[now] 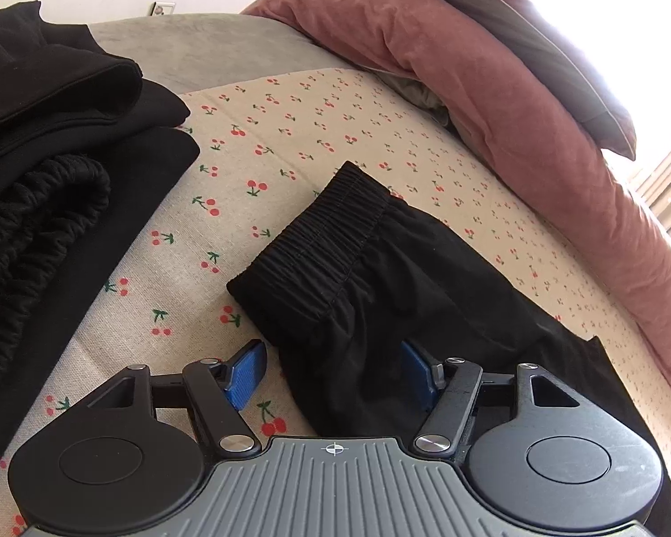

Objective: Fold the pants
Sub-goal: 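Position both open grippers over the black pants near the waistband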

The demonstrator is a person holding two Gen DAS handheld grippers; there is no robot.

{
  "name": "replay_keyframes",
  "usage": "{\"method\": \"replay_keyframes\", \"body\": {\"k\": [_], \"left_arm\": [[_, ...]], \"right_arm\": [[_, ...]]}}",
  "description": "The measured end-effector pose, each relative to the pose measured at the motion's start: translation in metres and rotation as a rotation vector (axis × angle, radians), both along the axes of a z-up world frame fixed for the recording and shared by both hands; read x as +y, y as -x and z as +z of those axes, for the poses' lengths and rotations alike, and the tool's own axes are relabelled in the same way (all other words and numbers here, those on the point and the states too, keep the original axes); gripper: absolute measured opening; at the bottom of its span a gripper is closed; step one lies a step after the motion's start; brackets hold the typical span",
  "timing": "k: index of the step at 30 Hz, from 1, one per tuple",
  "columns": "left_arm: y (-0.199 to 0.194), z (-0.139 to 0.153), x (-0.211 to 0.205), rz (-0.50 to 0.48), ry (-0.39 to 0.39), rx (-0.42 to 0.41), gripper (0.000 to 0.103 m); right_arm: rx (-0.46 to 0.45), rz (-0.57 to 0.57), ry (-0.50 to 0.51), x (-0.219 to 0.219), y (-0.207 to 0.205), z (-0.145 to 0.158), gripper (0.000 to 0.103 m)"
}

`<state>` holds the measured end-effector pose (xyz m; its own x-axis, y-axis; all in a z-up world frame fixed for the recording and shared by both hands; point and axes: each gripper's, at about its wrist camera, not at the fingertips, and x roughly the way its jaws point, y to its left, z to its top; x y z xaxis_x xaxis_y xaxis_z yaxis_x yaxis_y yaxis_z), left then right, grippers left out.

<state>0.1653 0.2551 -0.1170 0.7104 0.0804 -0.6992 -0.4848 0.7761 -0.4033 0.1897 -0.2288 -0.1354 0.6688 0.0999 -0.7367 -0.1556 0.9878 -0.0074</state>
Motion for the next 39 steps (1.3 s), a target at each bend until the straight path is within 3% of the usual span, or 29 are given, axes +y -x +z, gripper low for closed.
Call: {"method": "replay_keyframes", "body": {"k": [2, 7, 10, 17, 20, 23, 29, 32, 39], "left_arm": [[-0.003, 0.001, -0.003, 0.02, -0.057, 0.024, 0.034], [-0.002, 0.002, -0.003, 0.017, -0.065, 0.022, 0.018], [0.003, 0.009, -0.004, 0.03, -0.078, 0.009, 0.013], [0.001, 0.006, -0.009, 0.023, -0.127, 0.043, 0.014], [0.003, 0.013, -0.013, 0.014, -0.176, 0.046, 0.02], [0.013, 0.029, -0.019, 0.022, -0.213, 0.011, 0.024], [0.028, 0.062, -0.046, 0.077, -0.438, -0.055, 0.033], [0.028, 0.074, -0.047, 0.117, -0.443, -0.109, 0.033], [-0.002, 0.063, -0.105, -0.135, -0.465, -0.16, 0.033]], "right_arm": [[0.0, -0.001, -0.002, 0.001, 0.001, 0.0, 0.059], [0.002, -0.005, -0.009, 0.001, 0.002, 0.0, 0.061], [0.006, -0.007, -0.017, -0.001, 0.003, 0.0, 0.061], [0.016, -0.028, -0.034, -0.011, 0.005, 0.002, 0.061], [0.018, -0.042, -0.045, -0.016, 0.005, 0.003, 0.061], [0.01, -0.082, -0.05, -0.025, 0.005, 0.007, 0.061], [-0.022, -0.207, -0.117, -0.054, 0.003, 0.012, 0.061], [0.016, -0.228, -0.102, -0.056, -0.003, 0.003, 0.061], [0.018, -0.236, -0.045, -0.059, -0.002, 0.002, 0.062]]}}
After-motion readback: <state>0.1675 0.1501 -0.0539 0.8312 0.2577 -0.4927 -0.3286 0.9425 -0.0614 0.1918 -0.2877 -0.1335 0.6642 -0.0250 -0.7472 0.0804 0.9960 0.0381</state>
